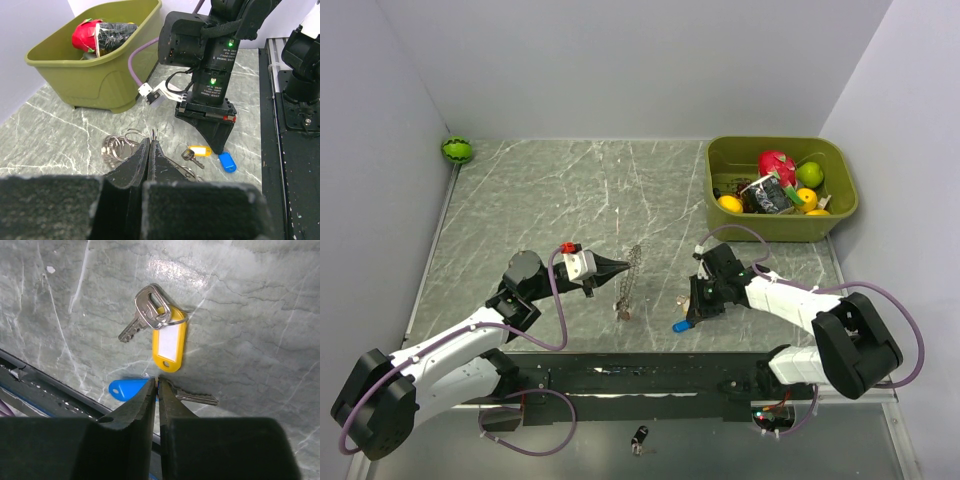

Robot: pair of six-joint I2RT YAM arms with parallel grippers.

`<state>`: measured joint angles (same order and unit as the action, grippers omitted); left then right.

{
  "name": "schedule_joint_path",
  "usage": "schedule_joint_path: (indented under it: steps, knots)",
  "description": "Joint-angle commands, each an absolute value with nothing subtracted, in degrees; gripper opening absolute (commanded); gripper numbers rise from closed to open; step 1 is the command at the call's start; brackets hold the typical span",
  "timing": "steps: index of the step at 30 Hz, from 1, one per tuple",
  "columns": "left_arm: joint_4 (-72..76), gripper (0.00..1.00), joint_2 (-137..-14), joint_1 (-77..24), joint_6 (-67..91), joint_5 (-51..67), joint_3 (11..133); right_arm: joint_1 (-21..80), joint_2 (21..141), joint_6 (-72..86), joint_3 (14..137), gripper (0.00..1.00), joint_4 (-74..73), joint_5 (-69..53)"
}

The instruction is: Put the keys on the keyring

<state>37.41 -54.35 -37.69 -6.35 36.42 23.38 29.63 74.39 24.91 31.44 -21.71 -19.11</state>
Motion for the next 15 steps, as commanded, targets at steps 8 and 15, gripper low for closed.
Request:
schedule_joint_path:
  steps: [8, 15]
  knots:
    - [40.5, 0.01, -52.6, -37.5, -7.1, 37.4, 24.9, 30.3, 70.4, 23.2, 35.2, 0.0, -25.1, -13.7]
    - [39.5, 0.01, -52.1, -37.5, -7.8, 36.1, 25.0, 30.4, 66.4, 20.5, 36.8, 0.0, -24.9, -13.8]
